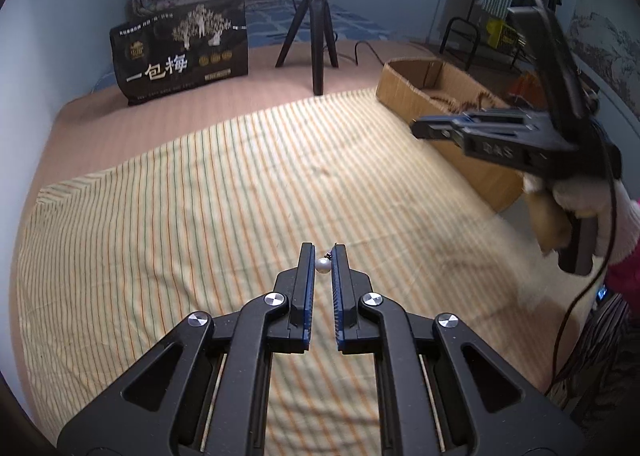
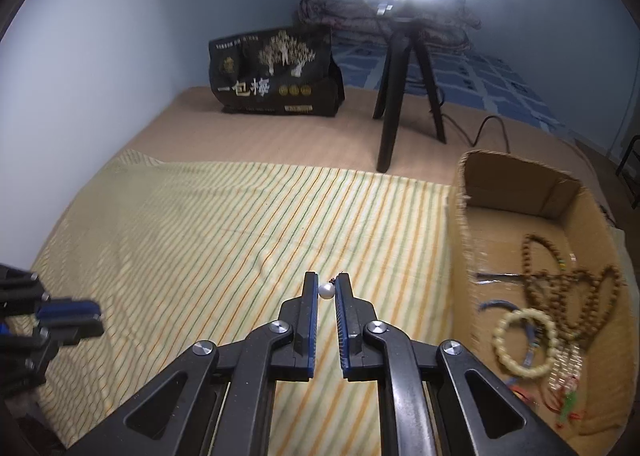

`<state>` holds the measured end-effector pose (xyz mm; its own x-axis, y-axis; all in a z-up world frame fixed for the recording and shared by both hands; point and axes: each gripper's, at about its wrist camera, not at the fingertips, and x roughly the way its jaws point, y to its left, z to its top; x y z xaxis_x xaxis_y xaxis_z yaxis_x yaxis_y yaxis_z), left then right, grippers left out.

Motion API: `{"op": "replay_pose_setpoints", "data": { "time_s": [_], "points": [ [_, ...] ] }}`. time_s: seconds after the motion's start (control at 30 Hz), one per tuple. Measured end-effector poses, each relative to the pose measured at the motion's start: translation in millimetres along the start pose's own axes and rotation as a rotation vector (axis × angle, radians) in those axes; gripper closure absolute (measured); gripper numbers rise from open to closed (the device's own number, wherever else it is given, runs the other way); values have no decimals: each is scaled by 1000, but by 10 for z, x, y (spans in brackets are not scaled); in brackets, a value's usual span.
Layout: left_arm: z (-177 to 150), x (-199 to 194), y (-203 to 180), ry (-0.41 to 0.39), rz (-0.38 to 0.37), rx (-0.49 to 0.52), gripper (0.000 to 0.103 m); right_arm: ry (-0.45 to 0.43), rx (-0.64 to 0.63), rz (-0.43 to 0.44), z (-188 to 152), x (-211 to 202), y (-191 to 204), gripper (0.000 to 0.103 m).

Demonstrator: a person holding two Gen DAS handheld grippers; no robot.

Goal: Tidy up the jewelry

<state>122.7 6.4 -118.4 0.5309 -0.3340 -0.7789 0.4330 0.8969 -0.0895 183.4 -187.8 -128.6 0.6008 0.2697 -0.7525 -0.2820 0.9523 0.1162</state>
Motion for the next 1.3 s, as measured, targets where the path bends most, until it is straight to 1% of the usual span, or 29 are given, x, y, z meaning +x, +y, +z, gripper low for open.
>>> {"op": "replay_pose_setpoints", "data": {
  "time_s": [0.2,0.43,0.63,0.77,0.97,1.3],
  "points": [
    [180,-117,-199,-39,-11,-11,97,-24,-6,-13,-34,-412,-161,97],
    [455,-225,-515,-100,-30,-4,97,-53,3,-44,-79,-852,-417,97],
    [717,-238,-794,-153,-47,-4,97,-72,48,-66,-137,-1157,-734,97],
    [902,-174,-968,-167,-64,-16,97,-77,61,-86,-197,-1308,-912,97],
    [1106,13,-1176,-165,-87,-32,97,-79,84,-110,-266,-1432,-1181,97],
    [1326,411,-1415,-128,-86,-17,97,-36,156,-112,-325,-1304,-1554,97]
  ]
}}
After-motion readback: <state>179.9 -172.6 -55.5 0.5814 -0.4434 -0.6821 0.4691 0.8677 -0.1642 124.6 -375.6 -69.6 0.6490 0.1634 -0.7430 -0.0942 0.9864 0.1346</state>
